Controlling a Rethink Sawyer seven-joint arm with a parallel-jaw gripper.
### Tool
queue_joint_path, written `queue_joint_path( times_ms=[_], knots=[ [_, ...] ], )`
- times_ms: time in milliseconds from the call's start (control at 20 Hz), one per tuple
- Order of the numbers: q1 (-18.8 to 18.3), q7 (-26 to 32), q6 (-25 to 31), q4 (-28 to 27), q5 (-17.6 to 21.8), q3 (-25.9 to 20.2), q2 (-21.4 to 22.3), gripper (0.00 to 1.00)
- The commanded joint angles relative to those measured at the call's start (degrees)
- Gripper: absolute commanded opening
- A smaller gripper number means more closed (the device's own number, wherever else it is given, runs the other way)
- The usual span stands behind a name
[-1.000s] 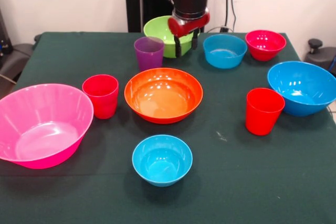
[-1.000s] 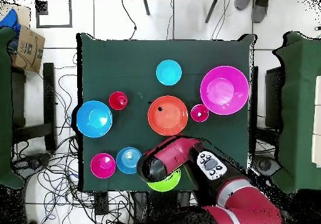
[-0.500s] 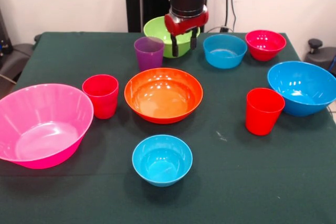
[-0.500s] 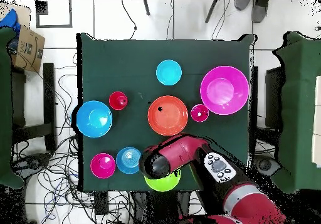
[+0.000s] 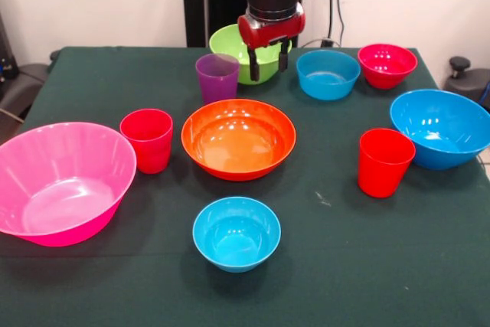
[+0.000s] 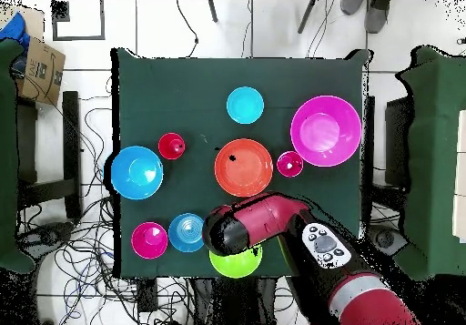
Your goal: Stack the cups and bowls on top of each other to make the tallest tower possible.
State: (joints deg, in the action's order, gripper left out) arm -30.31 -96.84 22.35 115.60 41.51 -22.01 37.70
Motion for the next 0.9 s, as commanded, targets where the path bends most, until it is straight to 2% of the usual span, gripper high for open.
queue_joint_path(
  times_ms=[50,900],
  knots=[
    [0.14,-1.27,1.51,0.76,-2.28,-3.99,-0.17,1.0],
    [4.24,-4.23,-1.06,2.91,-3.09,-3.28,-0.19,1.0]
  ],
)
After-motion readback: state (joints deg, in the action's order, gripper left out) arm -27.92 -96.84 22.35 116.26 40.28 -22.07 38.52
